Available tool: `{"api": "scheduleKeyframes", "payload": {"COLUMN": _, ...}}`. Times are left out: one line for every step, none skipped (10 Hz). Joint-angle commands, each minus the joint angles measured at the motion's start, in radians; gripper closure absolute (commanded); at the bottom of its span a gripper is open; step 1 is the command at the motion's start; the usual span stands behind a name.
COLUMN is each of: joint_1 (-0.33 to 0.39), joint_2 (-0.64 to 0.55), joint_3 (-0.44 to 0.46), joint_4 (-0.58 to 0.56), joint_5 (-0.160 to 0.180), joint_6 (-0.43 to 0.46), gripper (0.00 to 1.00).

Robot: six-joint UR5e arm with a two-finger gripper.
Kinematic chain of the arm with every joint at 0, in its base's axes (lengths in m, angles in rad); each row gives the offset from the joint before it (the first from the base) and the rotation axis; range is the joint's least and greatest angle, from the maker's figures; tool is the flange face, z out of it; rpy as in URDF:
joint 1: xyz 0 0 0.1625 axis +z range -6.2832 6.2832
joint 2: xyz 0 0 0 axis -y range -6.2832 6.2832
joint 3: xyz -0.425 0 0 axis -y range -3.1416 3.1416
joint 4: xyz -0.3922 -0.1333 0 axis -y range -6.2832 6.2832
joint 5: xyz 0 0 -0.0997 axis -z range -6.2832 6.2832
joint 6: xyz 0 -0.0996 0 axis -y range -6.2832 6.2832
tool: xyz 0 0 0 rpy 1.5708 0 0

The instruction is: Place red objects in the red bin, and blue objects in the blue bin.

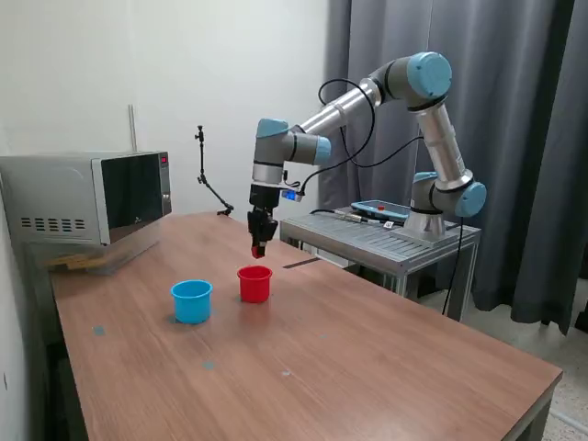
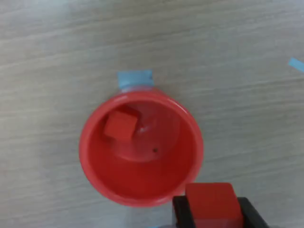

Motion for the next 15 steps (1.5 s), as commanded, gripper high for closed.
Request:
{"api": "scheduleKeyframes", "payload": {"joint_1": -0.013, "joint_2": -0.006, "joint_3": 0.04, "joint_4": -0.026, "joint_5": 0.001, "joint_6": 0.002, "gripper": 1.0}}
{"api": "scheduleKeyframes", "payload": {"joint_1": -0.016, "joint_2": -0.006, "joint_3": 0.048, "joint_4": -0.028, "joint_5": 0.001, "joint_6": 0.003, "gripper": 1.0}}
{"api": "scheduleKeyframes", "payload": {"joint_1": -0.018, "joint_2": -0.006, "joint_3": 0.059, "joint_4": -0.043, "joint_5": 0.001, "joint_6": 0.003, "gripper": 1.0}}
{"api": "scheduleKeyframes", "payload": {"joint_1": -0.025, "joint_2": -0.006, "joint_3": 0.064, "joint_4": -0.051, "joint_5": 0.001, "joint_6": 0.006, "gripper": 1.0}}
{"api": "scheduleKeyframes", "payload": {"joint_1": -0.032, "joint_2": -0.006, "joint_3": 0.064, "joint_4": -0.054, "joint_5": 0.001, "joint_6": 0.008, "gripper": 1.0}}
{"api": "scheduleKeyframes", "payload": {"joint_1": -0.038, "joint_2": 0.0, "joint_3": 0.065, "joint_4": -0.077, "joint_5": 0.003, "joint_6": 0.009, "gripper": 1.0}}
{"api": "scheduleKeyframes", "payload": {"joint_1": -0.039, "joint_2": 0.008, "joint_3": 0.067, "joint_4": -0.091, "joint_5": 0.003, "joint_6": 0.009, "gripper": 1.0}}
{"api": "scheduleKeyframes", "payload": {"joint_1": -0.041, "joint_2": 0.014, "joint_3": 0.065, "joint_4": -0.092, "joint_5": 0.004, "joint_6": 0.011, "gripper": 1.0}}
{"api": "scheduleKeyframes", "payload": {"joint_1": -0.041, "joint_2": 0.019, "joint_3": 0.067, "joint_4": -0.094, "joint_5": 0.004, "joint_6": 0.009, "gripper": 1.0}}
{"api": "scheduleKeyframes", "payload": {"joint_1": -0.041, "joint_2": 0.019, "joint_3": 0.068, "joint_4": -0.094, "joint_5": 0.004, "joint_6": 0.011, "gripper": 1.0}}
{"api": "scheduleKeyframes", "payload": {"joint_1": -0.041, "joint_2": 0.019, "joint_3": 0.068, "joint_4": -0.094, "joint_5": 0.001, "joint_6": 0.011, "gripper": 1.0}}
{"api": "scheduleKeyframes", "payload": {"joint_1": -0.041, "joint_2": 0.02, "joint_3": 0.068, "joint_4": -0.094, "joint_5": 0.001, "joint_6": 0.011, "gripper": 1.0}}
{"api": "scheduleKeyframes", "payload": {"joint_1": -0.041, "joint_2": 0.02, "joint_3": 0.07, "joint_4": -0.092, "joint_5": 0.001, "joint_6": 0.028, "gripper": 1.0}}
{"api": "scheduleKeyframes", "payload": {"joint_1": -0.041, "joint_2": 0.02, "joint_3": 0.074, "joint_4": -0.092, "joint_5": 0.0, "joint_6": 0.035, "gripper": 0.0}}
{"api": "scheduleKeyframes", "payload": {"joint_1": -0.041, "joint_2": 0.019, "joint_3": 0.074, "joint_4": -0.092, "joint_5": -0.008, "joint_6": 0.035, "gripper": 0.0}}
